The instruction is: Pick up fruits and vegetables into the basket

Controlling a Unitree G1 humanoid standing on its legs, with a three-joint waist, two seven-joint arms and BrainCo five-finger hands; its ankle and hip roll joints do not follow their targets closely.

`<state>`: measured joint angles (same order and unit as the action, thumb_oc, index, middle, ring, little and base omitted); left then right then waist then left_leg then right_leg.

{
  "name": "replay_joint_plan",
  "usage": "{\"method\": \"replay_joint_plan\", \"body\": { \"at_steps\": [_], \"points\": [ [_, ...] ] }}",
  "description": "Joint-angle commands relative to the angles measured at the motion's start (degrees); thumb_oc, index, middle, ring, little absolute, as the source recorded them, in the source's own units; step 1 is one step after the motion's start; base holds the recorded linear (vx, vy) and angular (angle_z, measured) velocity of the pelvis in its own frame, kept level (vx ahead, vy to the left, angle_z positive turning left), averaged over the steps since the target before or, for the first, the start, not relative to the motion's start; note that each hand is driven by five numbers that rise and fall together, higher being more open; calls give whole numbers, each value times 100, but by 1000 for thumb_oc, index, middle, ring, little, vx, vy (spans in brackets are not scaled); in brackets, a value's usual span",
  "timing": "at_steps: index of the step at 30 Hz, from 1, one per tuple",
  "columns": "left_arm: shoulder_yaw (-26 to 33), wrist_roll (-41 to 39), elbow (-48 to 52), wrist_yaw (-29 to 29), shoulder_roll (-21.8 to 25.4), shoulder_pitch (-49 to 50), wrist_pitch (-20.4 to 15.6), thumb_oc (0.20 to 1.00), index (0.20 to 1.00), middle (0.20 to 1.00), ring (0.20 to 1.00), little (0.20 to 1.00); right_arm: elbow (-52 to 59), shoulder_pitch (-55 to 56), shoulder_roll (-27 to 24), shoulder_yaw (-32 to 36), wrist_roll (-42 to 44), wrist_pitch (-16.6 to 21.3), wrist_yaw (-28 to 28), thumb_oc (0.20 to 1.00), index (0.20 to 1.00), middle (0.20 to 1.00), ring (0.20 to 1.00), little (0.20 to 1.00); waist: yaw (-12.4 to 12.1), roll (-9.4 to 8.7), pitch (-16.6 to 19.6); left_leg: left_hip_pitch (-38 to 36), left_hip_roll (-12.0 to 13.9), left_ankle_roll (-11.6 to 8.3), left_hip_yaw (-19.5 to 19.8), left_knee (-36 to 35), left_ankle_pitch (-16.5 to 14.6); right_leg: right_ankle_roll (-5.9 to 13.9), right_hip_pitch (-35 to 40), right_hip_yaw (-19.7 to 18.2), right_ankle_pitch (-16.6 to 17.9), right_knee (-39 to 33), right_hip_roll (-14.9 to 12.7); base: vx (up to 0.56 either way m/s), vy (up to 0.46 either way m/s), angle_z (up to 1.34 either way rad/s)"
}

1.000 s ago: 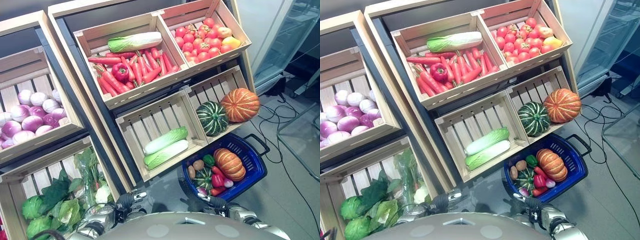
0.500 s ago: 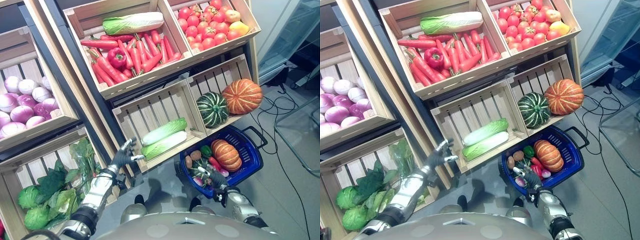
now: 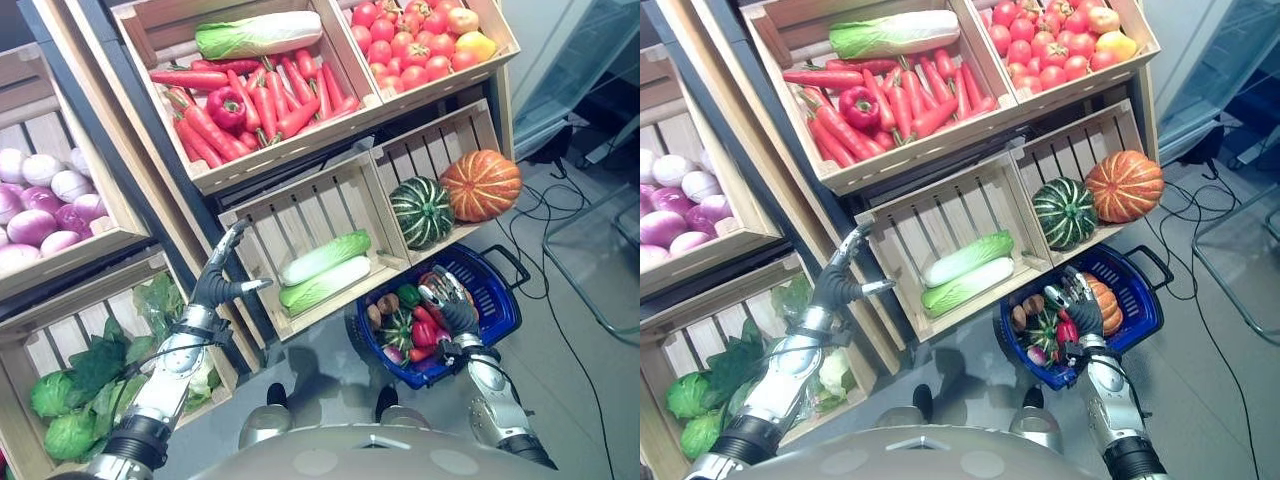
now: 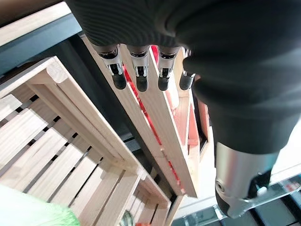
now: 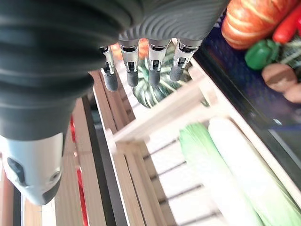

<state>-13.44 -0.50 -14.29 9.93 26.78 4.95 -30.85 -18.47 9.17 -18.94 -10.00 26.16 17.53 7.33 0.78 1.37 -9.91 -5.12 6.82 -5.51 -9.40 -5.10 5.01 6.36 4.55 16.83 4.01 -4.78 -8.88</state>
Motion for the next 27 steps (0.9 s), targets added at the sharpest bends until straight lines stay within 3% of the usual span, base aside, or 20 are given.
{"method": "replay_joint_plan", "body": {
  "at_steps": [1, 6, 13, 16, 25, 27],
  "points": [
    [-194, 168, 54, 643, 319, -902, 240, 1000, 1000, 1000, 1000, 1000, 676, -612, -223, -131, -265, 391, 547, 1000, 1000, 1000, 1000, 1000, 165, -72, -538, 285, -52, 177, -163, 734, -544, 58, -526, -219, -431, 1091, -254, -139, 51, -11],
    [-667, 394, -318, 1775, 354, -1990, 734, 1000, 1000, 1000, 1000, 1000, 867, -1279, -582, -467, -467, 325, 1212, 1000, 1000, 1000, 1000, 1000, 370, -8, -1188, 933, -33, 147, -109, 1165, -484, -4, -1323, -466, -556, 1724, -251, -163, 47, -12],
    [-838, -144, -879, 2002, 262, -3204, 1324, 1000, 1000, 1000, 1000, 1000, 951, -2031, -704, -748, -409, 212, 1559, 1000, 1000, 1000, 1000, 1000, 541, -60, -1777, 1807, -109, 151, -134, 1611, -439, -76, -2337, -700, -630, 2347, -161, -125, 3, -13],
    [-851, -205, -1084, 2101, 224, -3417, 1455, 1000, 1000, 1000, 1000, 1000, 949, -2192, -715, -772, -490, 179, 1612, 1000, 1000, 1000, 1000, 1000, 583, -68, -1886, 1991, -112, 147, -173, 1736, -446, -95, -2547, -746, -660, 2502, -140, -61, 19, -8],
    [-637, -711, -2357, 2488, 16, -4292, 2586, 1000, 1000, 1000, 1000, 1000, 1226, -2771, -849, -849, -714, -86, 1763, 1000, 1000, 1000, 1000, 1000, 804, -82, -1988, 3166, -37, 92, -464, 2348, -493, -196, -3739, -922, -804, 3084, -2, -29, 22, -13],
    [-583, -764, -2624, 2549, -31, -4436, 2664, 1000, 1000, 1000, 1000, 1000, 1310, -2833, -872, -842, -726, -136, 1747, 1000, 1000, 1000, 1000, 1000, 847, -88, -1988, 3342, -36, 86, -479, 2410, -491, -215, -3912, -959, -814, 3135, 36, 4, 28, -3]
  ]
}}
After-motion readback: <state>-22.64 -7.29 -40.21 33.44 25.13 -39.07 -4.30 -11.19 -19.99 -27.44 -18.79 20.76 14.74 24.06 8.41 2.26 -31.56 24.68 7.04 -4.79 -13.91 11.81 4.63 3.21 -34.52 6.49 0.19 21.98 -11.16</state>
